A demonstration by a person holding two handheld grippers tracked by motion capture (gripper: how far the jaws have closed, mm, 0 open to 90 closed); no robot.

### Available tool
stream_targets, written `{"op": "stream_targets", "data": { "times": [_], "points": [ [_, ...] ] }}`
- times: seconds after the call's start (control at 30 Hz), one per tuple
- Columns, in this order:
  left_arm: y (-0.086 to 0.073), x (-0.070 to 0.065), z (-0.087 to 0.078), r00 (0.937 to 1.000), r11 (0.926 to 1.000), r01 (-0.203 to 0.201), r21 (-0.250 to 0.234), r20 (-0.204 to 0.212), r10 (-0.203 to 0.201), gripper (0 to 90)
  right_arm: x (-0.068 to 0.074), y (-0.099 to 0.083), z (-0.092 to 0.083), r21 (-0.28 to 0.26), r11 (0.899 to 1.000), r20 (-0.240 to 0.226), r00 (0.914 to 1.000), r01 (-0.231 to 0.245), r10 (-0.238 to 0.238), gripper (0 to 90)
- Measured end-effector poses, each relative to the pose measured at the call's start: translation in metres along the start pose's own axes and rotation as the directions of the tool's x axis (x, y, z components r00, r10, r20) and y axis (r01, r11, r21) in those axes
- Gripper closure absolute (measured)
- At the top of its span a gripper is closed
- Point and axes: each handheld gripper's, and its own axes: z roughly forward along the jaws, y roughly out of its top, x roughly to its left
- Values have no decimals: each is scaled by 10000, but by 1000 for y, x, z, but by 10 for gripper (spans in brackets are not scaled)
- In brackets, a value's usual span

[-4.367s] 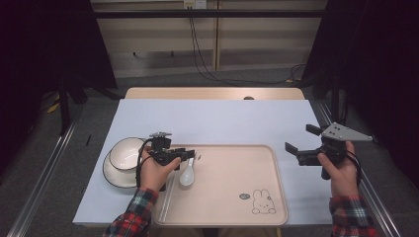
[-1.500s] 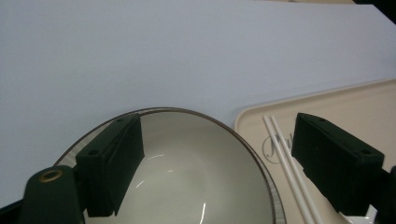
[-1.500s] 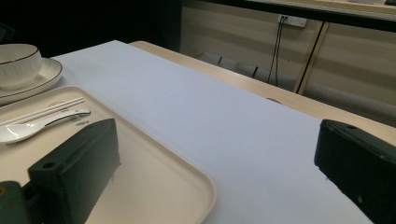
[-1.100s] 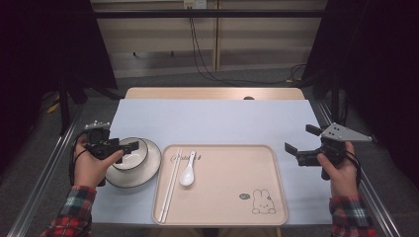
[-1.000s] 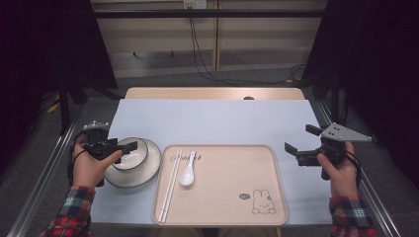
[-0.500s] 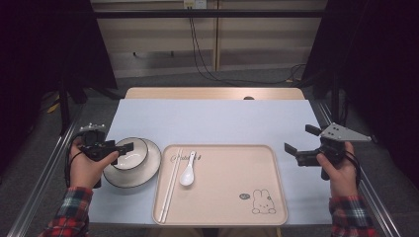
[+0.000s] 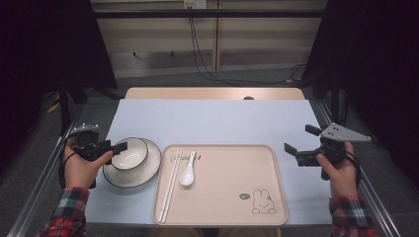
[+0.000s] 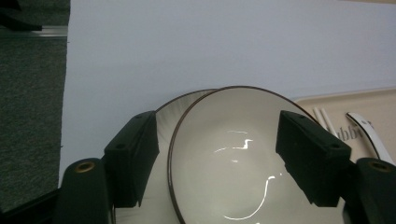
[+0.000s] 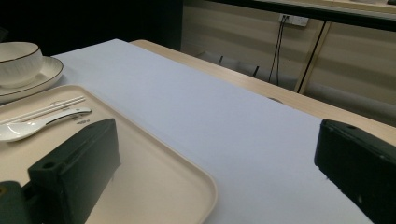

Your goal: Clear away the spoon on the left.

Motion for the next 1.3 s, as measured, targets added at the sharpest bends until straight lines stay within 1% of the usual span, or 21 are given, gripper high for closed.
{"op": "stream_targets", "data": {
  "times": [0.07,0.13,0.23,0.3,0.4,0.47,0.5,0.53,0.6,0.67,0.7,0.73,0.77,0.83,0.87,0.9,0.93,1.03,1.17,1.23,1.3],
  "points": [
    [-1,1,1,10000,10000,-5,-8,-36,5,343,0,0,0,-1,10000,24,10000,-47,47,0],
    [-2,2,1,9997,9999,-156,-28,-163,155,352,0,0,0,-1,10000,22,10000,-54,54,0],
    [-3,3,1,9992,9997,-139,-182,-366,132,366,0,0,0,24,10000,67,9999,-80,80,0],
    [-2,4,1,9993,9997,-76,-241,-378,67,370,0,0,-1,37,9999,67,9999,-107,106,0],
    [-3,5,1,9994,10000,-86,-38,-339,84,398,0,0,0,18,9999,62,9999,-102,101,0],
    [-5,5,3,9988,9999,-97,-48,-479,95,399,0,0,0,38,10000,51,10000,-80,80,0],
    [-5,6,3,9988,9999,-83,-59,-481,80,402,0,0,0,19,10000,16,10000,-86,86,0],
    [-6,7,4,9992,10000,12,-43,-409,-14,411,0,0,0,17,10000,60,10000,-53,53,0],
    [-8,8,6,9993,9999,117,46,-345,-116,423,-1,0,0,33,10000,-3,10000,-31,31,0],
    [-10,9,7,9994,9997,156,203,-325,-150,449,-1,0,1,22,10000,39,10000,-29,28,0],
    [-11,9,8,9991,9993,333,148,-275,-329,458,-1,0,0,58,10000,34,10000,-49,49,0],
    [-12,10,8,9991,9993,272,237,-332,-264,469,-1,0,0,35,10000,31,10000,-26,26,0],
    [-13,10,8,9987,9988,410,261,-308,-402,487,-1,0,0,32,10000,30,10000,-33,33,0],
    [-14,11,8,9982,9978,526,401,-312,-513,515,-1,0,1,34,10000,39,10000,-57,57,0],
    [-14,11,9,9970,9967,724,361,-311,-713,529,0,0,1,62,9999,52,10000,-79,79,0],
    [-14,12,8,9975,9969,631,475,-340,-616,540,0,0,1,65,9999,67,9999,-79,78,0],
    [-15,12,8,9967,9957,749,543,-358,-730,557,0,0,1,65,9999,64,9999,-78,78,0],
    [-16,13,9,9966,9946,777,683,-341,-755,589,0,0,1,67,9999,57,10000,-76,75,0],
    [-19,14,11,9945,9911,1017,854,-332,-992,623,0,0,2,77,9999,25,10000,-68,68,0],
    [-19,14,11,9946,9908,1005,907,-336,-978,648,0,0,2,56,10000,14,10000,-22,22,0],
    [-20,14,12,9923,9882,1215,934,-348,-1187,675,0,0,2,64,10000,27,10000,-64,64,0]
  ]
}}
